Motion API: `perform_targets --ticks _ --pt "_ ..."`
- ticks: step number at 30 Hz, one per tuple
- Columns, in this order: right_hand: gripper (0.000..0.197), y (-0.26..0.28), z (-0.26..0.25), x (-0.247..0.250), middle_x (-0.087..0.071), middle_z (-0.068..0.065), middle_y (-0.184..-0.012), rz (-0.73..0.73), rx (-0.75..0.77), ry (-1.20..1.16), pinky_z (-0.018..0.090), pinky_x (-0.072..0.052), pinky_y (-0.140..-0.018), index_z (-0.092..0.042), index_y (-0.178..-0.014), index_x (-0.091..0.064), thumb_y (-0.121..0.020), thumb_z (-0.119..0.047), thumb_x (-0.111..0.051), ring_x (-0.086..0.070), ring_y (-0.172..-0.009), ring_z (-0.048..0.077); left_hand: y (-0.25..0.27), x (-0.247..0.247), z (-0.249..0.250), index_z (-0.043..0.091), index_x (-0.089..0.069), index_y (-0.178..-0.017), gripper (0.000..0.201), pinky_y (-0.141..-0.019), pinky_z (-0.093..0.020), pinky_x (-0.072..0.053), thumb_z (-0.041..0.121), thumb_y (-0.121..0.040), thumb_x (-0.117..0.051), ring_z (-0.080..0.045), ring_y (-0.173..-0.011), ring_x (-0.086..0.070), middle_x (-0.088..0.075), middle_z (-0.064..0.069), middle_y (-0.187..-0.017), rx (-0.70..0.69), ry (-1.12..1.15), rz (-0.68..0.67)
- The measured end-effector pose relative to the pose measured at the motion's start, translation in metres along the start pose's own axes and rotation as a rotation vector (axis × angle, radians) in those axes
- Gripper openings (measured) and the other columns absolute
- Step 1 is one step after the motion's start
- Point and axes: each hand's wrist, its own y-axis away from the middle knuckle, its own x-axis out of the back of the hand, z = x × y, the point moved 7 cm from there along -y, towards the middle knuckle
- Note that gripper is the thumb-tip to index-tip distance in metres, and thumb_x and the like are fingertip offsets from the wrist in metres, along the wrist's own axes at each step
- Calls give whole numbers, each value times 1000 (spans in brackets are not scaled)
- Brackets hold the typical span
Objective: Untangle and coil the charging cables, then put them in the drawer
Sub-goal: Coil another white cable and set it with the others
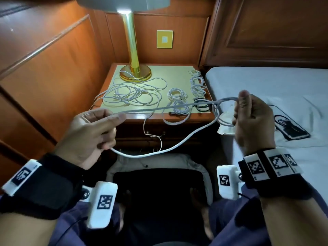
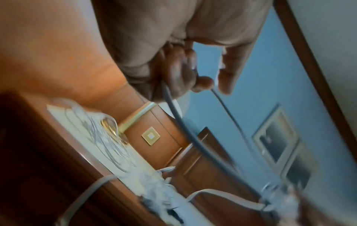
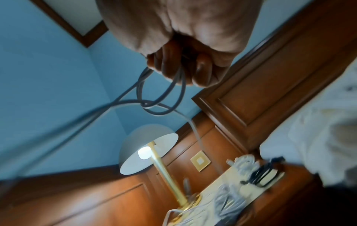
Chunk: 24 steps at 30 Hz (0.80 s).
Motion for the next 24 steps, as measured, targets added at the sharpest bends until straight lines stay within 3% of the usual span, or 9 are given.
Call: perform_targets --ticks 2,4,7,9,12,16,18,21,24 --pt "53 5 5 -10 -36 -7 -50 -71 -143 -268 31 -28 -45 -23 -58 -44 -106 -44 -40 -33 -44 17 -1 4 -1 8 -51 -63 41 -42 -21 -13 29 -73 -85 -10 -39 -23 -37 1 -52 -35 -105 24" --pt "54 7 12 -17 -32 -7 -51 -110 -295 -502 28 -20 -46 -24 -56 -43 -106 -44 -41 -25 -45 14 -1 8 9 6 -52 -57 59 -39 -21 -20 54 -69 -85 -9 -40 -26 -38 3 -49 -172 -496 88" --pt "53 2 30 -4 -34 -7 -53 17 -507 -592 25 -20 -45 -23 -57 -45 -104 -47 -42 -29 -44 13 0 26 29 4 -45 -54 76 -41 -29 -28 73 -65 -77 -16 -42 -32 -34 1 -42 -315 -1007 314" --pt "55 -2 40 11 -32 -8 -51 132 -593 -605 22 -20 -43 -23 -56 -41 -105 -47 -39 -29 -41 11 -6 50 31 4 -42 -57 77 -42 -28 -32 72 -65 -78 -29 -41 -40 -35 -6 -42 -278 -898 397" --pt "53 -3 38 24 -31 -7 -50 210 -571 -584 18 -22 -42 -23 -58 -38 -106 -45 -36 -28 -42 13 -17 72 16 11 -44 -60 59 -44 -20 -29 50 -67 -88 -16 -37 -31 -34 7 -43 -177 -469 417" --pt "49 0 30 25 -31 -1 -55 232 -514 -565 23 -22 -46 -24 -62 -40 -107 -44 -36 -28 -45 15 -18 61 13 9 -54 -71 34 -43 -20 -33 31 -78 -81 -7 -44 -36 -50 4 -53 -251 -731 402" --pt "48 -1 32 26 -31 -1 -57 259 -543 -628 24 -23 -47 -25 -62 -41 -106 -44 -37 -29 -46 15 -15 61 18 13 -56 -75 28 -46 -26 -36 36 -78 -73 -10 -47 -45 -55 0 -55 -308 -874 448" --pt "48 -6 40 40 -35 -6 -51 372 -593 -669 22 -22 -44 -25 -62 -41 -107 -42 -37 -30 -41 13 -18 84 26 27 -58 -78 23 -48 -34 -40 50 -76 -62 -18 -51 -51 -62 14 -66 -346 -971 556" --pt "46 -9 42 53 -34 -8 -45 440 -530 -608 23 -20 -45 -24 -63 -39 -106 -39 -36 -29 -40 13 -27 105 27 23 -61 -78 38 -45 -37 -37 61 -76 -58 -26 -50 -51 -57 -8 -56 -316 -994 596"
